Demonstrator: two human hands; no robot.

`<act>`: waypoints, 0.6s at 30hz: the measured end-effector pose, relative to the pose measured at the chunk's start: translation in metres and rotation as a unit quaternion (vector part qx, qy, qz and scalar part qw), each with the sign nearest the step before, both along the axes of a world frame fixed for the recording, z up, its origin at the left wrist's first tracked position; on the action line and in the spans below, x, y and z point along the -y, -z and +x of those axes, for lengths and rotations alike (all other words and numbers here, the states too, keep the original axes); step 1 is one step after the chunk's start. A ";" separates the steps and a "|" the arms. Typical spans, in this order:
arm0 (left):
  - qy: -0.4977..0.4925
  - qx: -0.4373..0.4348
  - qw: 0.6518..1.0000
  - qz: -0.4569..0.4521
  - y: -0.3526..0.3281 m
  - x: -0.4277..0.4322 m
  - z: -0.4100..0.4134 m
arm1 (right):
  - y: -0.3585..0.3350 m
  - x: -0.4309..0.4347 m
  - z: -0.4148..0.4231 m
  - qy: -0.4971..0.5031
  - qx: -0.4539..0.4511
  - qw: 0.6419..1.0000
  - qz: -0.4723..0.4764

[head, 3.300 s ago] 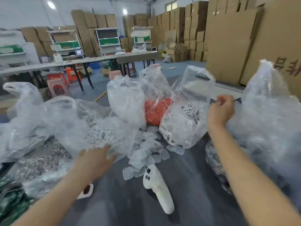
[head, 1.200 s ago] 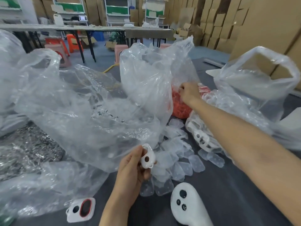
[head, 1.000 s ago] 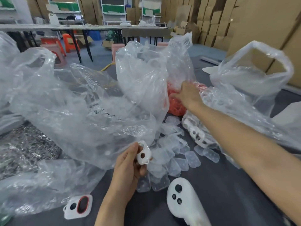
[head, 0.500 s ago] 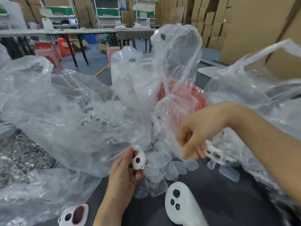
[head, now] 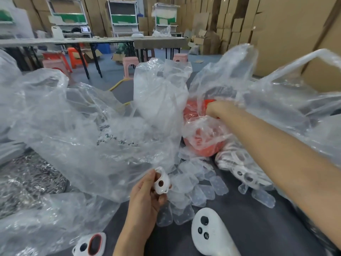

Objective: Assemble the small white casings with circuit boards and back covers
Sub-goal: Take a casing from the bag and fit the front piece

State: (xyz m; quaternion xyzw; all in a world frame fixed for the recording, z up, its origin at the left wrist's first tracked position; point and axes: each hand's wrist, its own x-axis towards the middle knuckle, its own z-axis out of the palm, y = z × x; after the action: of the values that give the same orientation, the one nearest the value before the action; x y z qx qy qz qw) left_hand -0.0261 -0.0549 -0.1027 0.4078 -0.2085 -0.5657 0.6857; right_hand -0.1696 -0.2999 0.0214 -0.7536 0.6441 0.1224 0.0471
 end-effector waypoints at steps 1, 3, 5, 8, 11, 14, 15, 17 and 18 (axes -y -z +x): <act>-0.002 -0.002 1.000 -0.001 0.000 0.000 0.000 | 0.000 0.002 -0.001 0.007 0.011 1.000 0.008; -0.003 -0.004 1.000 0.001 0.000 0.001 -0.001 | 0.000 -0.002 -0.001 0.021 0.040 0.999 -0.017; -0.005 0.002 1.000 0.005 0.001 0.002 -0.001 | 0.001 -0.006 0.000 0.003 0.078 0.993 -0.085; -0.008 0.009 1.000 0.011 0.004 0.003 0.001 | 0.002 -0.009 0.000 0.000 0.119 0.983 -0.140; -0.010 0.010 1.000 0.002 0.004 0.001 0.001 | 0.000 -0.009 -0.007 0.009 0.212 0.958 -0.192; -0.012 0.013 1.000 -0.004 0.005 0.002 0.001 | -0.010 -0.022 -0.017 0.046 0.301 0.903 -0.302; -0.006 0.016 1.000 -0.009 0.004 0.002 0.001 | -0.016 -0.031 -0.021 0.051 0.331 0.879 -0.338; 0.000 0.016 1.000 -0.021 0.003 0.001 0.001 | -0.030 -0.054 -0.028 0.060 0.413 0.828 -0.375; 0.000 0.016 1.000 -0.025 0.002 0.000 0.001 | -0.034 -0.072 -0.031 0.059 0.477 0.794 -0.373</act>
State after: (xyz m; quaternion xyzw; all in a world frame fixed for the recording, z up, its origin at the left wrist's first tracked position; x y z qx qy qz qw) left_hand -0.0255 -0.0544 -0.1044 0.3993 -0.2338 -0.5538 0.6922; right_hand -0.2003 -0.2275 0.0553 -0.6361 0.5787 -0.5054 0.0712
